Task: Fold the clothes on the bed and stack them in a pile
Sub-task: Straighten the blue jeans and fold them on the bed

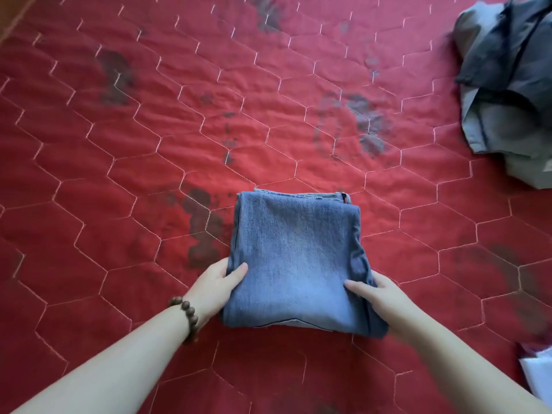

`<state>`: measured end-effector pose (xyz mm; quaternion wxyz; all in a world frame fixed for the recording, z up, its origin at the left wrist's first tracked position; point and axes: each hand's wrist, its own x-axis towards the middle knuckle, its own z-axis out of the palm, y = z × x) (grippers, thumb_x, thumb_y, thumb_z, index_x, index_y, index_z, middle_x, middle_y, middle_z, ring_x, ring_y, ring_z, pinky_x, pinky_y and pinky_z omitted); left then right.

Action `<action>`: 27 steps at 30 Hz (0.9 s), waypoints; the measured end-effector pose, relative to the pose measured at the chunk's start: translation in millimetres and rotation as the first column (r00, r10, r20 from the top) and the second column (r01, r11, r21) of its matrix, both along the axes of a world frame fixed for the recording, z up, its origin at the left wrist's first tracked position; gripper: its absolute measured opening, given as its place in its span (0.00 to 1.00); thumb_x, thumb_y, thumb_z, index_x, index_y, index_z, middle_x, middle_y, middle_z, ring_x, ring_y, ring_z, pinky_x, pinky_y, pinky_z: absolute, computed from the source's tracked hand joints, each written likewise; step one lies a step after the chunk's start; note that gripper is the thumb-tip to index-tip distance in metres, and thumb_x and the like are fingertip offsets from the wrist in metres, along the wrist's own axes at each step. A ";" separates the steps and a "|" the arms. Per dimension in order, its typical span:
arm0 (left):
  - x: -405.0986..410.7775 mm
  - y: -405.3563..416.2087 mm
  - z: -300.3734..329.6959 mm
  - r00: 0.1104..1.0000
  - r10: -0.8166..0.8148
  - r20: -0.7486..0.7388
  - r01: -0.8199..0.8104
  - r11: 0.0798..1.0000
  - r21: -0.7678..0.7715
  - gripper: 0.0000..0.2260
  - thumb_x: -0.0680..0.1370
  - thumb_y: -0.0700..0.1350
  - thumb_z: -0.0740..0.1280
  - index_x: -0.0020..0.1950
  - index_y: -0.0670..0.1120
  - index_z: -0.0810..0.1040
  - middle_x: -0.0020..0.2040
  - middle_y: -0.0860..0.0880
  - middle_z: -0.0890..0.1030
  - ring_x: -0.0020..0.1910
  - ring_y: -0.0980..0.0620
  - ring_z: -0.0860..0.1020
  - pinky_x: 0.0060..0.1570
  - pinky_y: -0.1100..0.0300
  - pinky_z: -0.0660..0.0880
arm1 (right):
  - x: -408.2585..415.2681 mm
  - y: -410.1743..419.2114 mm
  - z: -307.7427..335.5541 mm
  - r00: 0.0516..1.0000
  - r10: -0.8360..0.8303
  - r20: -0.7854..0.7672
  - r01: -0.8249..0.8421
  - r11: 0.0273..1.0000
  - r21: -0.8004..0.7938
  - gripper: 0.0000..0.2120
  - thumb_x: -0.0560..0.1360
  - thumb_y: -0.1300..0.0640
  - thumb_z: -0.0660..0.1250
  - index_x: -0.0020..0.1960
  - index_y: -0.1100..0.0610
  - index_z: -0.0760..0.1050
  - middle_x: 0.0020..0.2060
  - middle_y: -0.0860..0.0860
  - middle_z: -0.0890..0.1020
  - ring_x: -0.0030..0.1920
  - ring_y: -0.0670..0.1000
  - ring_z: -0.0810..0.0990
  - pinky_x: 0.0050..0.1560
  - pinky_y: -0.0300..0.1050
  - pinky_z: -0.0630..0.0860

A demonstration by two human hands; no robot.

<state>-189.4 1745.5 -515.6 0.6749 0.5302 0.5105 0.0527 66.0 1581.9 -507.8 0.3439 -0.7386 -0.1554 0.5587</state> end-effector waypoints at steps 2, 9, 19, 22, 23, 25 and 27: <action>2.9 6.7 7.4 0.995 -0.032 -0.091 0.045 0.988 0.149 0.07 0.79 0.47 0.65 0.52 0.45 0.79 0.44 0.50 0.84 0.46 0.54 0.82 0.51 0.55 0.77 | 5.1 12.2 5.0 0.979 0.063 0.192 -0.057 0.998 -0.041 0.08 0.75 0.51 0.69 0.46 0.56 0.78 0.40 0.47 0.84 0.42 0.45 0.80 0.45 0.46 0.74; 59.8 44.7 23.4 0.965 0.243 -0.100 -0.186 0.899 0.396 0.07 0.76 0.47 0.69 0.45 0.44 0.77 0.38 0.49 0.81 0.36 0.53 0.78 0.36 0.61 0.73 | 16.8 73.8 15.8 0.907 -0.157 0.390 0.129 0.987 0.098 0.08 0.75 0.53 0.69 0.52 0.53 0.77 0.45 0.47 0.81 0.44 0.46 0.79 0.41 0.36 0.73; 69.1 1.9 26.7 0.907 0.029 -0.420 0.399 0.262 0.879 0.21 0.74 0.46 0.63 0.67 0.43 0.73 0.69 0.42 0.72 0.70 0.41 0.67 0.68 0.44 0.64 | -31.5 86.0 17.5 0.270 -0.098 0.958 -0.258 0.951 0.170 0.18 0.75 0.56 0.63 0.63 0.61 0.75 0.64 0.59 0.74 0.66 0.61 0.70 0.67 0.56 0.62; 84.8 -8.7 7.6 0.763 -0.114 -0.636 0.643 0.233 0.730 0.26 0.77 0.51 0.59 0.75 0.49 0.63 0.78 0.44 0.58 0.77 0.41 0.53 0.73 0.39 0.53 | -53.5 92.7 1.3 0.158 0.183 0.970 -0.494 0.866 -0.083 0.23 0.76 0.53 0.63 0.70 0.57 0.71 0.72 0.56 0.69 0.74 0.59 0.61 0.73 0.67 0.52; 87.0 -7.7 -0.7 0.720 -0.114 -0.685 0.687 0.258 0.679 0.26 0.79 0.53 0.57 0.77 0.52 0.59 0.79 0.44 0.52 0.78 0.41 0.49 0.74 0.40 0.49 | -54.3 94.7 -4.9 0.156 0.254 0.954 -0.491 0.858 -0.148 0.24 0.77 0.51 0.63 0.72 0.54 0.69 0.74 0.55 0.66 0.76 0.59 0.58 0.72 0.69 0.49; 85.6 -5.7 -15.7 0.671 -0.082 -0.736 0.726 0.270 0.632 0.27 0.79 0.56 0.54 0.78 0.55 0.55 0.79 0.44 0.48 0.78 0.42 0.46 0.74 0.41 0.45 | -51.0 95.8 -17.9 0.171 0.350 0.921 -0.444 0.862 -0.245 0.25 0.78 0.46 0.59 0.75 0.45 0.62 0.77 0.52 0.58 0.77 0.56 0.51 0.72 0.70 0.43; 83.0 -6.7 -28.6 0.673 -0.048 -0.738 0.722 0.258 0.642 0.28 0.78 0.58 0.54 0.78 0.56 0.55 0.79 0.41 0.50 0.78 0.42 0.48 0.74 0.40 0.47 | -48.6 93.0 -30.1 0.149 0.382 0.912 -0.397 0.868 -0.299 0.26 0.78 0.42 0.52 0.76 0.39 0.54 0.78 0.50 0.51 0.78 0.54 0.45 0.72 0.68 0.40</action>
